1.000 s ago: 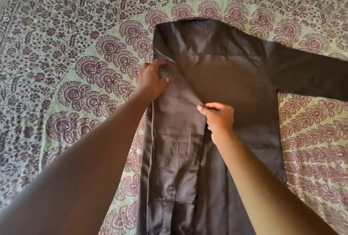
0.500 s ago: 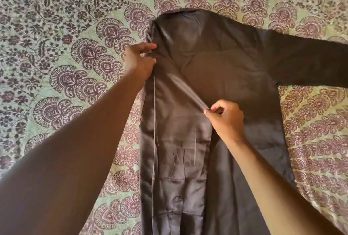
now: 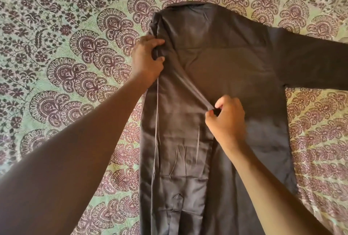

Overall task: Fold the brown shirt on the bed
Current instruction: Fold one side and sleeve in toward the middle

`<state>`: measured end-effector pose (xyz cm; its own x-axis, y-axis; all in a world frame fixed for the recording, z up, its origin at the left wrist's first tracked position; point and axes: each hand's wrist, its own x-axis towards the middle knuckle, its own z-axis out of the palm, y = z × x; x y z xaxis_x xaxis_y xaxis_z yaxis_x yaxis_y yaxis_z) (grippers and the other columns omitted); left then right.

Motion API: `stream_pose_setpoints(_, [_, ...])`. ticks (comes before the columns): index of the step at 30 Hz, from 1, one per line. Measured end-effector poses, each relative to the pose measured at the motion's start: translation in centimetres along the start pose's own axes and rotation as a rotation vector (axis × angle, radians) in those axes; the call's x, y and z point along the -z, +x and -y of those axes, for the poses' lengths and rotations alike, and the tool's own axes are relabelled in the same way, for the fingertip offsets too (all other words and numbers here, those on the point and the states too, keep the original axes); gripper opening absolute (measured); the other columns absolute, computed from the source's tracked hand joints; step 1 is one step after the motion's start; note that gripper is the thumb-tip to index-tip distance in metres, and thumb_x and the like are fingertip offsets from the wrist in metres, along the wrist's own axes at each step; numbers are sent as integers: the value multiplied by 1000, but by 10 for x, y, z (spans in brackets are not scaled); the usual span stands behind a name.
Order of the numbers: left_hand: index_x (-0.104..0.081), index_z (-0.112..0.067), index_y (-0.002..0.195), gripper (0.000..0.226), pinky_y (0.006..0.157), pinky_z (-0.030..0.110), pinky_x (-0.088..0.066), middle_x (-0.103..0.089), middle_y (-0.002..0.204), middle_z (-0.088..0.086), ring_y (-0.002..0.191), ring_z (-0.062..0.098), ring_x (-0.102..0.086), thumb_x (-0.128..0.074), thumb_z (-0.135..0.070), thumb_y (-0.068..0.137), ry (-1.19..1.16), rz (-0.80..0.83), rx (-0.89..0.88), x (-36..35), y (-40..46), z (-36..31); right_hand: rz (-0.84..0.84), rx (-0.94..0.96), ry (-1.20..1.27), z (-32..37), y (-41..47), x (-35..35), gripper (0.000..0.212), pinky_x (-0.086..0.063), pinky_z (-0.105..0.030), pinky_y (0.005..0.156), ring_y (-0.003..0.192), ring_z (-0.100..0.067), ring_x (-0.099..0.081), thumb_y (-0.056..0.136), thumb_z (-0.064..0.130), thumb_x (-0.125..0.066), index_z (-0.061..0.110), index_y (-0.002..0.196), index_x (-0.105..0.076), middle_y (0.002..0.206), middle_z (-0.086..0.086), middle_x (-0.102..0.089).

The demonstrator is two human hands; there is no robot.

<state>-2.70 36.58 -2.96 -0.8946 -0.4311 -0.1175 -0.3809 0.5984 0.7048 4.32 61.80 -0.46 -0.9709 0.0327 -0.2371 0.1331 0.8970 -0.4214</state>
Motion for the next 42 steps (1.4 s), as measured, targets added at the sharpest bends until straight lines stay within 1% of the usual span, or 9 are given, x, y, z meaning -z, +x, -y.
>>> stream_pose_setpoints(3, [-73, -17, 106, 22, 105, 33, -38, -53, 129, 11, 120, 31, -50, -65, -10, 86, 121, -87, -223, 6, -38, 1, -182, 323, -234, 5, -12, -4, 38, -44, -47, 85, 113, -37, -49, 77, 23, -66, 17, 115, -62, 128, -11, -54])
stream_pose_setpoints(7, [-70, -15, 115, 34, 99, 47, -44, -57, 132, 7, 116, 32, -56, -63, -30, 84, 302, 138, -487, 16, -102, 18, 35, 789, -346, -1, -19, -29, 50, -44, -48, 96, 132, -36, -50, 87, 20, -66, 10, 136, -60, 150, -16, -49])
stream_pose_setpoints(11, [-46, -16, 155, 79, 118, 50, -28, -29, 170, 3, 156, 25, -29, -57, -57, 88, 542, 291, -487, 21, -147, 55, 97, 729, -502, -11, -2, -34, 61, -41, -49, 99, 141, -30, -43, 102, 46, -48, 11, 152, -46, 163, -9, -37])
stream_pose_setpoints(15, [-27, -11, 164, 79, 122, 55, -27, -12, 175, 3, 162, 19, -11, -48, -53, 101, 566, 273, -475, 19, -193, 66, 15, 797, -459, 8, 11, -31, 57, -36, -51, 107, 151, -31, -34, 103, 41, -46, 10, 151, -46, 165, -12, -33])
stream_pose_setpoints(19, [-14, -12, 166, 92, 126, 54, -22, -2, 176, 5, 162, 21, -4, -42, -67, 98, 613, 366, -471, 19, -232, 70, 244, 1073, -565, 30, 39, -37, 61, -31, -57, 115, 158, -28, -17, 99, 32, -43, 20, 159, -34, 172, -5, -15])
stream_pose_setpoints(26, [-13, -9, 166, 106, 129, 51, -15, 0, 176, 7, 162, 22, -1, -44, -75, 90, 680, 396, -498, 19, -238, 77, 422, 777, -754, 96, 131, -24, 70, -4, -75, 117, 160, -28, 9, 99, 73, -27, 53, 159, 2, 170, 19, 13])
stream_pose_setpoints(33, [-7, -11, 166, 101, 128, 53, -16, 3, 176, 6, 162, 22, 2, -37, -75, 95, 644, 383, -474, 19, -242, 78, 139, 834, -577, 75, 28, -30, 74, -25, -60, 120, 160, -30, -8, 102, 47, -48, 13, 162, -24, 173, -9, -6])
stream_pose_setpoints(38, [-16, -11, 166, 89, 129, 54, -16, -3, 176, 7, 162, 24, -4, -36, -70, 101, 600, 335, -515, 16, -303, 87, 218, 912, -604, -8, -25, -38, 73, -28, -54, 121, 159, -27, -17, 101, 53, -47, 25, 163, -22, 173, -5, -9])
stream_pose_setpoints(42, [-15, -13, 166, 91, 128, 51, -13, -6, 176, 5, 162, 26, -8, -42, -68, 99, 643, 448, -604, 16, -373, 101, 206, 860, -606, 0, -5, -39, 70, -28, -59, 119, 158, -37, -15, 101, 52, -45, 30, 163, -21, 172, -13, -8])
